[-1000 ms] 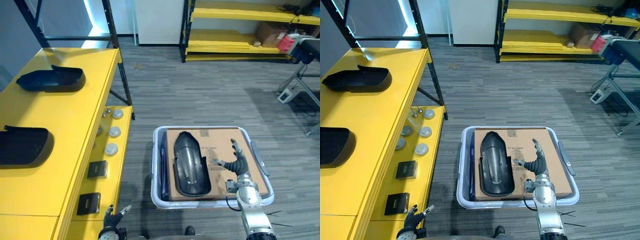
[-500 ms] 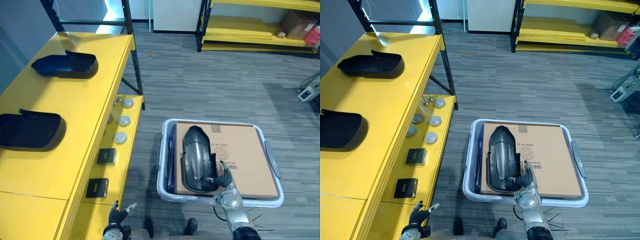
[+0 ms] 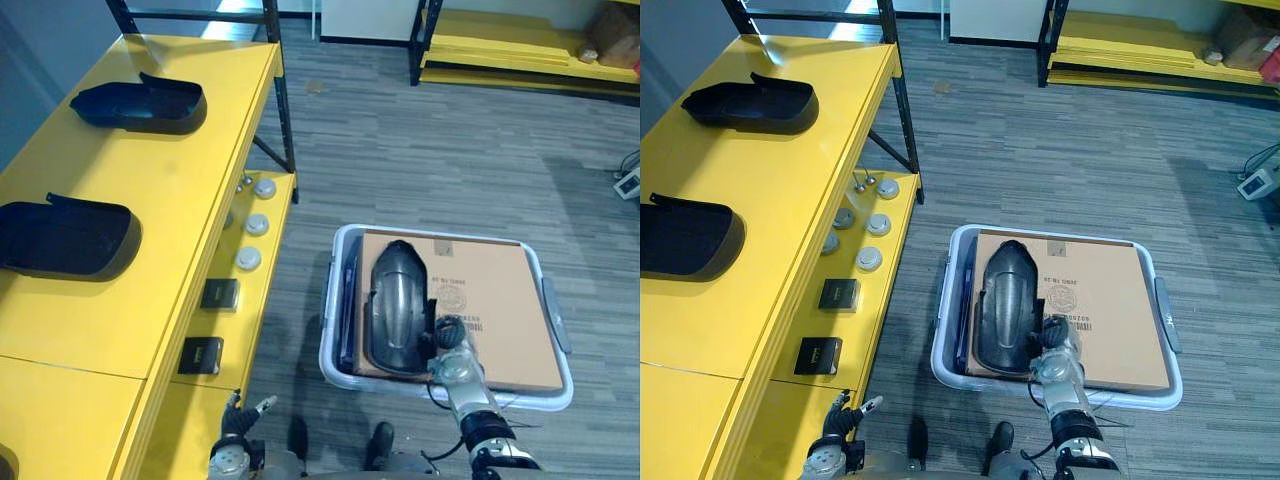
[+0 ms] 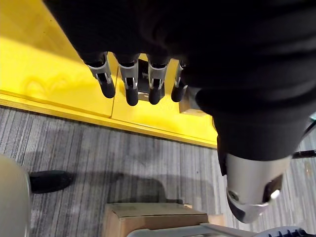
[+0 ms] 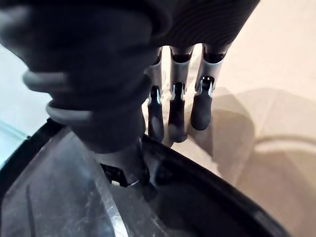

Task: Walk over and take plastic housings, then place them on the shelf

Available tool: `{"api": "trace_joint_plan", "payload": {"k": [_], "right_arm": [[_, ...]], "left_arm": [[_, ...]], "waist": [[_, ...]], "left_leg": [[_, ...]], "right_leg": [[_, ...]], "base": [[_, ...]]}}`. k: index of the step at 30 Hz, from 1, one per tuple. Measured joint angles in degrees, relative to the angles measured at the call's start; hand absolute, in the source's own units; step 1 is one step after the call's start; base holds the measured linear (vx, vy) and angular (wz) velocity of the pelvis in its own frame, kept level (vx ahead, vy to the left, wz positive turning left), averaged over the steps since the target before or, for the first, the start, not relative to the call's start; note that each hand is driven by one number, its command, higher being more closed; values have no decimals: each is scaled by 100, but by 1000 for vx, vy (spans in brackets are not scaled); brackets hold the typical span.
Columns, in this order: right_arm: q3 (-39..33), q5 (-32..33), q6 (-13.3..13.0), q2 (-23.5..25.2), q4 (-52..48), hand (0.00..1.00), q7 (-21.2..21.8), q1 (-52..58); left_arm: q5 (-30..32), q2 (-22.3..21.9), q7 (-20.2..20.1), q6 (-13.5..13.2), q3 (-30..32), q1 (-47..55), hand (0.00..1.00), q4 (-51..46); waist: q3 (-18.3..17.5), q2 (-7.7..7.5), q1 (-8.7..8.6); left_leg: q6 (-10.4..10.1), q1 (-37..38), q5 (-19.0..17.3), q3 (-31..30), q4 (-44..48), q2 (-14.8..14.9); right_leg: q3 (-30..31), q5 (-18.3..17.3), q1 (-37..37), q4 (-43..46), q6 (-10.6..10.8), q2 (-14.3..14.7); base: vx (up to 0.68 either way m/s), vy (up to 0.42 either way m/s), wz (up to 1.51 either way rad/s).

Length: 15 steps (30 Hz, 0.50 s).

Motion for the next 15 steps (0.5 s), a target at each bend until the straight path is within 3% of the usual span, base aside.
{"api": "trace_joint_plan", "payload": {"k": [8, 15], "right_arm": [[22, 117, -21, 15, -122, 100, 89, -158], [-155, 332, -33, 58, -1302, 100, -32, 236]], "left_arm": [[-29, -3, -13, 4, 63, 3, 0, -67], [-91, -24, -13, 6, 74, 22, 0, -234]], "waist": [[38, -70, 3], [36, -72, -1]], "left_leg": [[-2, 93, -3, 81, 2, -75], [49, 111, -42, 82, 121, -98]], "right_leg": [[127, 57, 55, 6, 74, -102], [181, 80, 113, 11, 88, -135]], "base": [[-10, 34, -3], [-63, 7, -2]]}}
